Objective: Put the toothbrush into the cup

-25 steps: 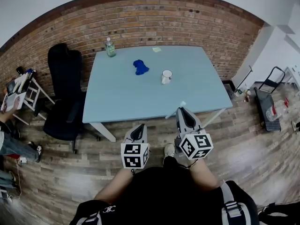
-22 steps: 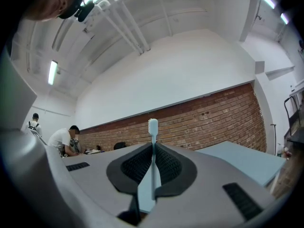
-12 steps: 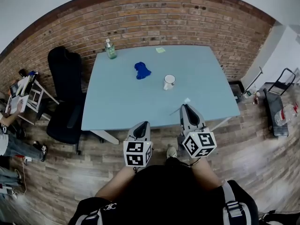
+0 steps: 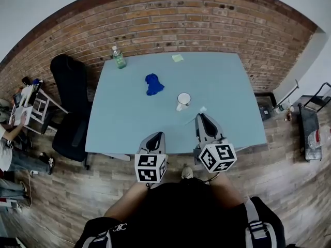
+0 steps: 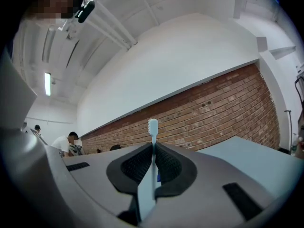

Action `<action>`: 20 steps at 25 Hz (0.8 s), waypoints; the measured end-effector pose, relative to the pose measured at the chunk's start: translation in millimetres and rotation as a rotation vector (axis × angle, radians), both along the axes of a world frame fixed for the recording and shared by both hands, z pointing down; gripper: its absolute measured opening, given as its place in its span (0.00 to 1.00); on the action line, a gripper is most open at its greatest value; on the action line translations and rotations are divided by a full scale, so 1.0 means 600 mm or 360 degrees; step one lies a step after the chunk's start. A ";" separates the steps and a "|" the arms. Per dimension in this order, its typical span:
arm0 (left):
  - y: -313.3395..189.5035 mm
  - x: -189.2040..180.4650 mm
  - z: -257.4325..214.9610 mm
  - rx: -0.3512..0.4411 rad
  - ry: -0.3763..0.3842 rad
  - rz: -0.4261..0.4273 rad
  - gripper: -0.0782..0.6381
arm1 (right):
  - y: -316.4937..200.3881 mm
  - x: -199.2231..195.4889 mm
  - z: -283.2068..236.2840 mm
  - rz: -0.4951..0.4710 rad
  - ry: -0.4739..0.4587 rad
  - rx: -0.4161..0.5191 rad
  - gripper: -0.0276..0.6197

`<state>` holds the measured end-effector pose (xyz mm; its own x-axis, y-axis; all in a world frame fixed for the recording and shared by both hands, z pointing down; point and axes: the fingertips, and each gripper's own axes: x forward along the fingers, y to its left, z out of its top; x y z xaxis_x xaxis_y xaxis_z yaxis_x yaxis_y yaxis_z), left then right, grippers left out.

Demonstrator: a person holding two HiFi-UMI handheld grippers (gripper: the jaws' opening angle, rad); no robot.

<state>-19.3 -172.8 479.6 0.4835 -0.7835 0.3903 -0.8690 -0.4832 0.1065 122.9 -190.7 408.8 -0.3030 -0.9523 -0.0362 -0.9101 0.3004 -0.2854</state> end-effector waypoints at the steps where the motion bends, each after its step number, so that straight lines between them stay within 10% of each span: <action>1: -0.013 0.012 -0.001 0.0000 0.0000 -0.0006 0.12 | -0.013 0.010 -0.002 -0.0011 0.0010 0.0005 0.10; 20: -0.170 0.131 0.014 -0.0051 -0.0012 -0.0053 0.12 | -0.213 0.122 0.027 -0.0103 0.0033 -0.0046 0.10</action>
<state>59.1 -274.9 487.8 0.4541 -0.7862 0.4192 -0.8855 -0.4503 0.1147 195.9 -318.4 425.0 -0.3644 -0.9312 -0.0020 -0.8948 0.3508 -0.2762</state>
